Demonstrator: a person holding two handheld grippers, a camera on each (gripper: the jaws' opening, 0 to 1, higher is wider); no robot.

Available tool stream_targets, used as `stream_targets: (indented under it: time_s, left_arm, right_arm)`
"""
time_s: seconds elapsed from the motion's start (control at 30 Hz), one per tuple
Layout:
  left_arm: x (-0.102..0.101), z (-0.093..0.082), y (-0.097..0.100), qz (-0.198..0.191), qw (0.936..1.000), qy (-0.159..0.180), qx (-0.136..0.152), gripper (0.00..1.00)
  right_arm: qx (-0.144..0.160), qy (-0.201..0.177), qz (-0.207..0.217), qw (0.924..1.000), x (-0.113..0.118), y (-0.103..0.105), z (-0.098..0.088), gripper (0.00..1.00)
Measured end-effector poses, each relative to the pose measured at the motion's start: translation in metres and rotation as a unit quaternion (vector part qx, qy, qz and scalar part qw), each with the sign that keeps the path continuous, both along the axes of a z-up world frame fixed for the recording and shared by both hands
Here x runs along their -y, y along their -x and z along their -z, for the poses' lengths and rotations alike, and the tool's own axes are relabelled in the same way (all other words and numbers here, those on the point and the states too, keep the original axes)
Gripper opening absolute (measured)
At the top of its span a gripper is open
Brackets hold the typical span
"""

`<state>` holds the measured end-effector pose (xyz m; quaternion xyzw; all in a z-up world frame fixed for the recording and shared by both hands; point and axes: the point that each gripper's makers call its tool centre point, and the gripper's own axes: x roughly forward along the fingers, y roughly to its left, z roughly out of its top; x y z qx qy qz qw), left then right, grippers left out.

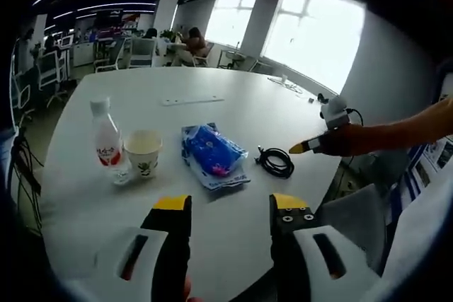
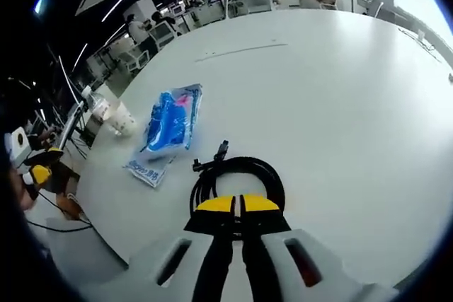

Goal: Arrange the tabletop items into an orderly group along one side of the table until the central work area is clear of visible clutter.

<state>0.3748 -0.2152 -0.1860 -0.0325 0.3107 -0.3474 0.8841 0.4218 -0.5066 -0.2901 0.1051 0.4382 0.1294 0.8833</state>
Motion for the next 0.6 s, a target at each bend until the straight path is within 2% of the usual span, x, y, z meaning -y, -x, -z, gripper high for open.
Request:
stream_targets:
  time_s: [0.27,0.37,0.47,0.57,0.6]
  left_arm:
    - [-0.016,0.006,0.003,0.011,0.9999,0.002,-0.008,0.43]
    - [-0.017,0.012,0.005,0.027,0.9996,-0.011,-0.004,0.44]
    - [-0.023,0.017,0.006,0.013,0.9998,-0.005,-0.014,0.44]
    - [-0.024,0.013,0.005,0.001,1.0000,-0.003,-0.007,0.43]
    - [-0.025,0.014,0.004,-0.002,1.0000,-0.003,-0.007,0.43]
  right_arm:
    - [0.013,-0.005,-0.004,0.9999,-0.030,0.004,-0.003,0.04]
    - [0.025,-0.017,-0.004,0.9995,-0.043,0.002,-0.003,0.06]
    - [0.020,-0.024,-0.006,0.9995,-0.055,0.004,-0.002,0.09]
    - [0.032,-0.008,-0.022,0.9992,-0.065,0.004,-0.009,0.06]
    - [0.040,-0.001,-0.047,0.9981,-0.074,0.004,-0.012,0.06]
